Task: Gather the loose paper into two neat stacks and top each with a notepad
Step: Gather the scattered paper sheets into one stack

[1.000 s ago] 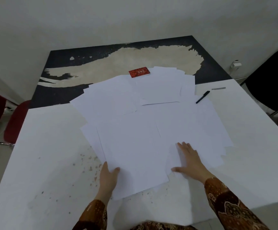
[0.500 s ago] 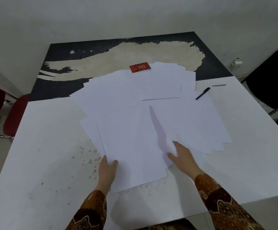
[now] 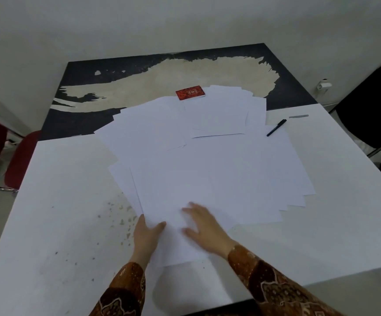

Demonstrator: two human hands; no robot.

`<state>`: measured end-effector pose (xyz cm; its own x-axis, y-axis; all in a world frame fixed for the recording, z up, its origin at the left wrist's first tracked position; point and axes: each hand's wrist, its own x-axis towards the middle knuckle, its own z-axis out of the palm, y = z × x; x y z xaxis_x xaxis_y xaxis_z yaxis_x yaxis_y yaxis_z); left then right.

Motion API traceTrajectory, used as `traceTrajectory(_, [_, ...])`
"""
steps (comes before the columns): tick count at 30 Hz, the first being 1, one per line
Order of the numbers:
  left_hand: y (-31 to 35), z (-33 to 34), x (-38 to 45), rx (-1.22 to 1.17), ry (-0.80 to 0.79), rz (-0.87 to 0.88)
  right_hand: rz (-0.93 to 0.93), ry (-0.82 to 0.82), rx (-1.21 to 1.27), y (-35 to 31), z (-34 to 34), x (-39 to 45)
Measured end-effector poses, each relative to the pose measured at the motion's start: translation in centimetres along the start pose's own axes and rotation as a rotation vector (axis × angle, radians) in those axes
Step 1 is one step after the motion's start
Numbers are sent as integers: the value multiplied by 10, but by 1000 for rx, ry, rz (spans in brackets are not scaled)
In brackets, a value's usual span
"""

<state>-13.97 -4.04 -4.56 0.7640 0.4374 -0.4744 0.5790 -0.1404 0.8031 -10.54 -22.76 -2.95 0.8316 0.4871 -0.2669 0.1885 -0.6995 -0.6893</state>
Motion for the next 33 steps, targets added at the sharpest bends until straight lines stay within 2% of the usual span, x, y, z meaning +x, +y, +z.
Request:
traceTrajectory(2, [2, 0, -3, 5, 12, 0, 121, 222, 30, 28, -28, 19])
traceTrajectory(4, [1, 1, -3, 11, 25, 8, 306, 334, -32, 55, -61, 33])
traceTrajectory(7, [1, 2, -4, -2, 28, 20, 510, 262, -161, 87, -93, 41])
traceTrajectory(10, [1, 3, -5, -25, 34, 18, 506, 197, -287, 96, -92, 40])
traceTrajectory(15, [-5, 4, -2, -38, 58, -7, 461, 314, -268, 90, -87, 42])
traceTrajectory(20, [-2, 6, -4, -55, 78, -16, 409, 398, 75, 90, -92, 46])
traceTrajectory(24, [-3, 6, -2, -44, 78, -42, 485, 475, 175, 87, -111, 47])
traceTrajectory(28, [-4, 7, -2, -27, 78, -46, 593, 693, 324, 100, -133, 25])
traceTrajectory(31, [-9, 10, 1, -54, 70, -68, 710, 860, 642, 118, -138, 0])
traceTrajectory(33, [-7, 10, 3, -74, 66, -76, 745, 902, 902, 123, -137, -15])
